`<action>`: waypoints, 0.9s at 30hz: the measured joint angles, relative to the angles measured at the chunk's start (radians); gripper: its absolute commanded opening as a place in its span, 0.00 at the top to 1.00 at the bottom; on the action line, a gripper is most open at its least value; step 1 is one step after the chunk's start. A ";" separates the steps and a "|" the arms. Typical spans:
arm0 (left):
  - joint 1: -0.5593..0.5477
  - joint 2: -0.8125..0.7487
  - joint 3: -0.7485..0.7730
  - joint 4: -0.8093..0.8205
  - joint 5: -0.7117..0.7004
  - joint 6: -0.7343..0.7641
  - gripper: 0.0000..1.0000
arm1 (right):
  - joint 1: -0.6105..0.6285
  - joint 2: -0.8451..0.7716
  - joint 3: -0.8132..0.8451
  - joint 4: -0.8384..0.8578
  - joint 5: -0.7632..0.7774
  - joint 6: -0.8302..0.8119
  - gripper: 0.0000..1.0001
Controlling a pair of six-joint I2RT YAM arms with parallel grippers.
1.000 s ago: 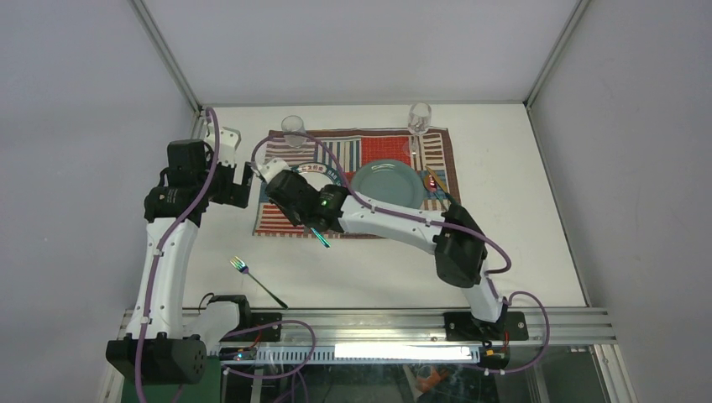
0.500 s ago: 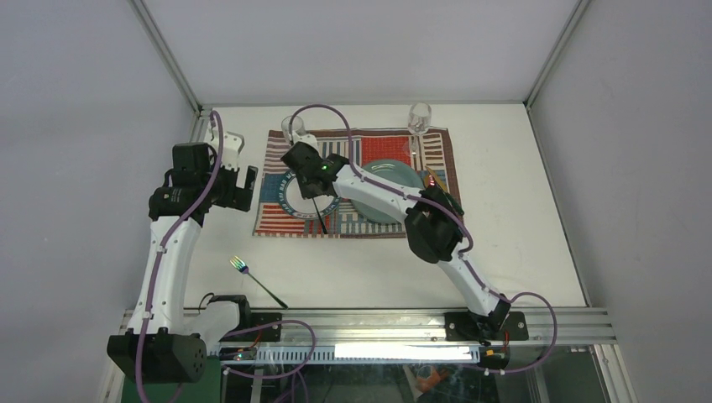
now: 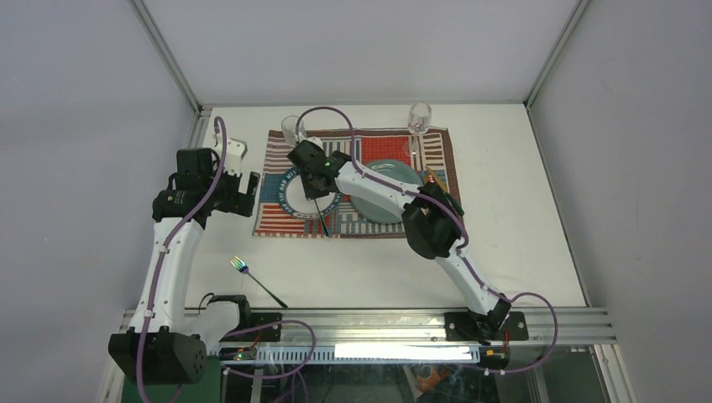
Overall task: Set the dinner table for one person
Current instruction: Place the fork on the napkin, then pick up the fork at the center of the board.
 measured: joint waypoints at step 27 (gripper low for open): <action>0.000 -0.043 -0.036 0.006 0.014 0.006 0.01 | -0.018 0.068 -0.037 0.158 -0.019 -0.116 0.41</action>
